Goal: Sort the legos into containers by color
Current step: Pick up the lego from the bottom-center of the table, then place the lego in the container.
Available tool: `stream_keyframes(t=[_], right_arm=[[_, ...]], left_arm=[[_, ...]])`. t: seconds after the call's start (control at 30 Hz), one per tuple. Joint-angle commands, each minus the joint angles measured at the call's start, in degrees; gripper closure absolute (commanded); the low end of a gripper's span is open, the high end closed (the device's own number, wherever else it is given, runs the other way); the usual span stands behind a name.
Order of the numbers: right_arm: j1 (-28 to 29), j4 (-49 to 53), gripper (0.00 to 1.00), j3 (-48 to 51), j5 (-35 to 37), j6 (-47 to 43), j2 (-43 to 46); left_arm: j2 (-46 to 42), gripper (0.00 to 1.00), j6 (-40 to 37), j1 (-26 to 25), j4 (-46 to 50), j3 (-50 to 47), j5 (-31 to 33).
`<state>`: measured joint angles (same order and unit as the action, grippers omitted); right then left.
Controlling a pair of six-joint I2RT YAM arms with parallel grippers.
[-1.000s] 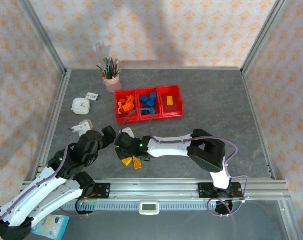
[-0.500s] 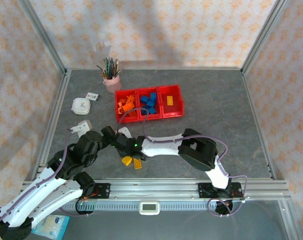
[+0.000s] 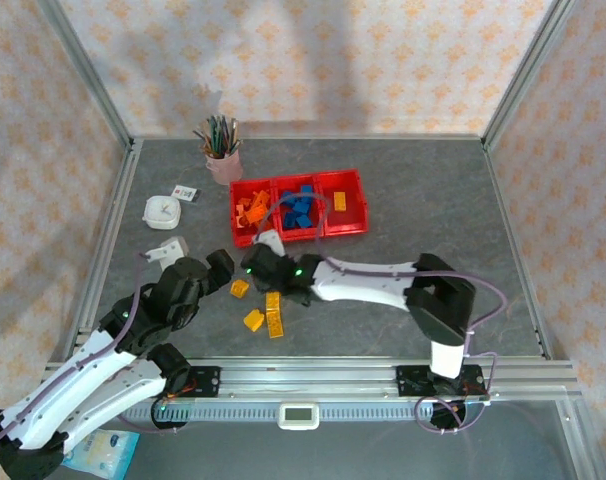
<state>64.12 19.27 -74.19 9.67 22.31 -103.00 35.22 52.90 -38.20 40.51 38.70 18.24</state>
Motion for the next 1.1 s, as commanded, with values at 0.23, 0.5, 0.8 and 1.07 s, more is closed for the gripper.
stream_keyframes(t=[0.23,0.5,0.8,1.07], right_arm=[[-22.5,1.1,0.53,1.5,2.4,-1.8,7.7],[-33.6,-1.7,0.52,-8.8,-1.3,-4.5,-5.1],[-35.4,0.3,0.36,-16.2,-3.4,-6.6,-9.0],[-28.8,-3.0,0.34,-3.7,-6.9,-6.5,3.1]], left_arm=[[9.4,0.01,-6.2,0.3,-13.9,2.6,-6.2],[17.8,0.01,-8.5,0.4,-21.0,4.2,-8.9],[20.8,0.01,-9.7,0.7,-21.6,5.5,-8.4],[15.9,0.01,-7.9,0.9,-16.2,3.7,-5.2]])
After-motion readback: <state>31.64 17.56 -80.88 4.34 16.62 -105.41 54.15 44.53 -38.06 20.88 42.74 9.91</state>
